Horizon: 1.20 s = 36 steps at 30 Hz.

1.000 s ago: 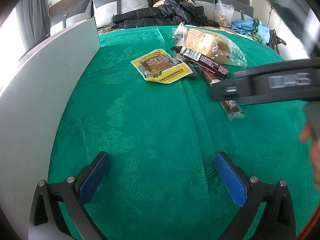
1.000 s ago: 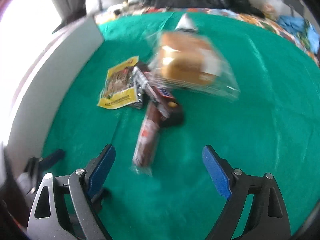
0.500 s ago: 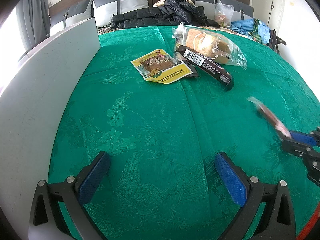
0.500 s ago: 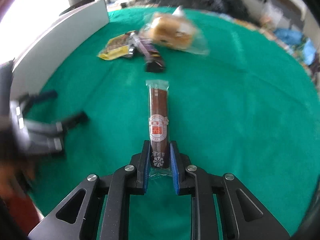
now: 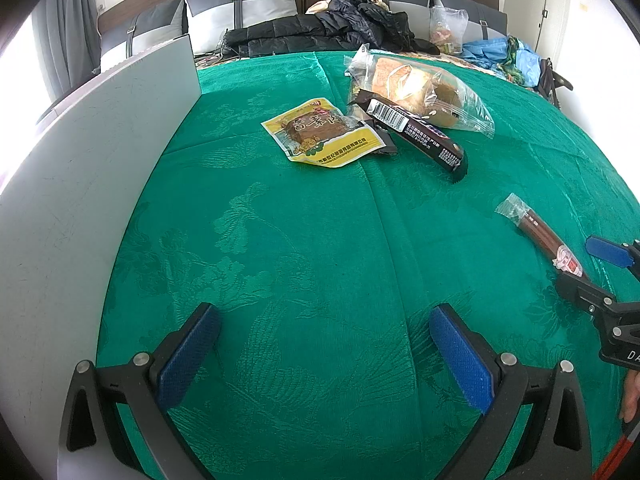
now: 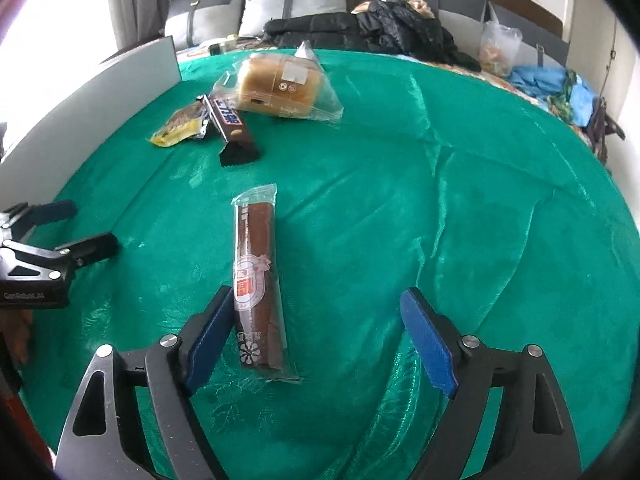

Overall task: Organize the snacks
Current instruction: 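Grasp the yellow dried-tofu packet with the left tool and set it down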

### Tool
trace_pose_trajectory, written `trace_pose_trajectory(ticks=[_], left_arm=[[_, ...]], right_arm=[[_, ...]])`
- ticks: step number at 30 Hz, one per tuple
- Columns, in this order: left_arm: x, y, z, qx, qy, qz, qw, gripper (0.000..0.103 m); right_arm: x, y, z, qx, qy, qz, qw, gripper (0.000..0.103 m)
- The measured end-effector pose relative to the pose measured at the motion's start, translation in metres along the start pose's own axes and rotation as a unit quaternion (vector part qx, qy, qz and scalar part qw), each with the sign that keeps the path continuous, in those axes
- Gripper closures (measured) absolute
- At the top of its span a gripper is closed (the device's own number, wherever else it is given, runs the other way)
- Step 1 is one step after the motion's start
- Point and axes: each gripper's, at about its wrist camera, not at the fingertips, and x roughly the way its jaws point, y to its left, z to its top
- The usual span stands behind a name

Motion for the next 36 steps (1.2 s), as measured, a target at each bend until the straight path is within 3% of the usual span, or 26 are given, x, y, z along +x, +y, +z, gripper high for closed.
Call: trace_pose_trajectory(ticks=[8, 11, 16, 19, 23, 26, 28, 29, 31, 33, 34, 36], left_arm=[[0.001, 0.001, -0.001, 0.0, 0.0, 0.0, 1.0, 0.0], [0.007, 0.007, 0.011, -0.007, 0.028, -0.01, 0.9995, 0.0], [0.028, 0.048, 0.079, -0.117, 0.044, -0.049, 0.9909, 0.0], [0.058, 0.072, 0.122, -0.198, 0.068, -0.071, 0.9752, 0.004], [0.089, 0.083, 0.145, -0.245, 0.087, -0.038, 0.9648, 0.01], [0.093, 0.064, 0.155, -0.195, 0.085, 0.007, 0.9771, 0.008], [0.095, 0.044, 0.154, -0.129, 0.09, 0.04, 0.9868, 0.004], [0.092, 0.035, 0.148, -0.092, 0.077, 0.046, 0.9917, 0.003], [0.084, 0.038, 0.136, -0.075, 0.049, 0.038, 0.9953, 0.005], [0.074, 0.043, 0.127, -0.053, 0.03, 0.038, 0.9974, 0.017], [0.067, 0.046, 0.123, -0.046, 0.021, 0.035, 0.9981, 0.036], [0.054, 0.056, 0.111, -0.043, 0.027, 0.028, 0.9983, 0.043]], right_arm=[[0.001, -0.002, 0.001, 0.002, 0.0, 0.0, 1.0, 0.017], [0.002, -0.001, 0.001, 0.002, 0.0, 0.0, 1.0, 0.017], [0.002, -0.001, 0.001, 0.002, 0.0, 0.0, 1.0, 0.017], [0.002, -0.001, 0.001, 0.002, 0.0, 0.0, 1.0, 0.017], [0.002, -0.001, 0.001, 0.002, 0.0, 0.0, 1.0, 0.017], [0.002, -0.001, 0.002, 0.002, 0.0, 0.0, 1.0, 0.017], [0.002, -0.001, 0.002, 0.003, 0.001, 0.0, 1.0, 0.017], [0.002, -0.001, 0.002, 0.002, 0.001, 0.0, 1.0, 0.017], [0.001, -0.002, 0.001, 0.003, 0.001, 0.0, 1.0, 0.017], [0.001, -0.002, 0.001, 0.003, 0.001, 0.0, 1.0, 0.017], [0.001, -0.002, 0.001, 0.003, 0.001, 0.0, 1.0, 0.017], [0.001, -0.001, 0.001, 0.003, 0.001, 0.0, 1.0, 0.017]])
